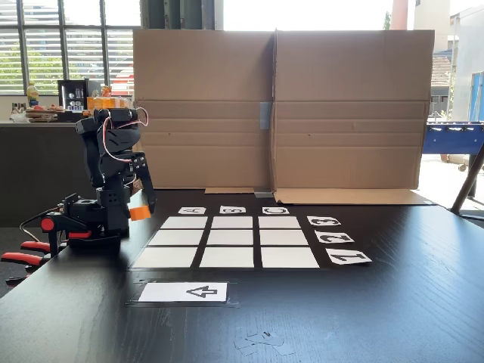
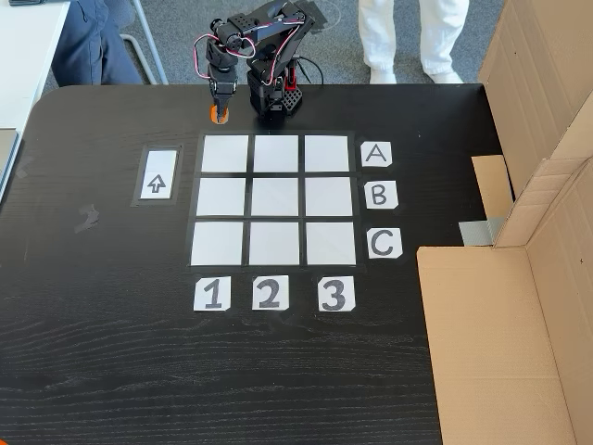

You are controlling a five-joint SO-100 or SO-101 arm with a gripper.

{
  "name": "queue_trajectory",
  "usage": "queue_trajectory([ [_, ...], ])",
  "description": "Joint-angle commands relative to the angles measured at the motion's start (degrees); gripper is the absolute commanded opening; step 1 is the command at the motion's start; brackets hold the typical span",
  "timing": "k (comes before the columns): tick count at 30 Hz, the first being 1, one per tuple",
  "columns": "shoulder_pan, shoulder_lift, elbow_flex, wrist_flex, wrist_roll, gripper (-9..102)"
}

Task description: Pick up the round, orange token and place it in the grid on square A1.

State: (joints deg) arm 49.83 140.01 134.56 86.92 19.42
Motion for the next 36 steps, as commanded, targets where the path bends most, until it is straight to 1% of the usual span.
queue_trajectory([
  [1, -0.8, 0.6, 1.2, -1.4, -0.5, 6],
  [7, -1.8, -2.0, 4.2, -3.7, -0.5, 6],
  [14, -2.2, -9.3, 5.2, -7.1, -0.5, 6],
  [19, -2.2, -13.6, 4.9, -10.5, -0.4, 6],
  [25, -2.5, -20.5, 4.2, -16.5, -0.2, 7],
  [36, -6.1, -26.5, 1.0, -19.3, 1.3, 7],
])
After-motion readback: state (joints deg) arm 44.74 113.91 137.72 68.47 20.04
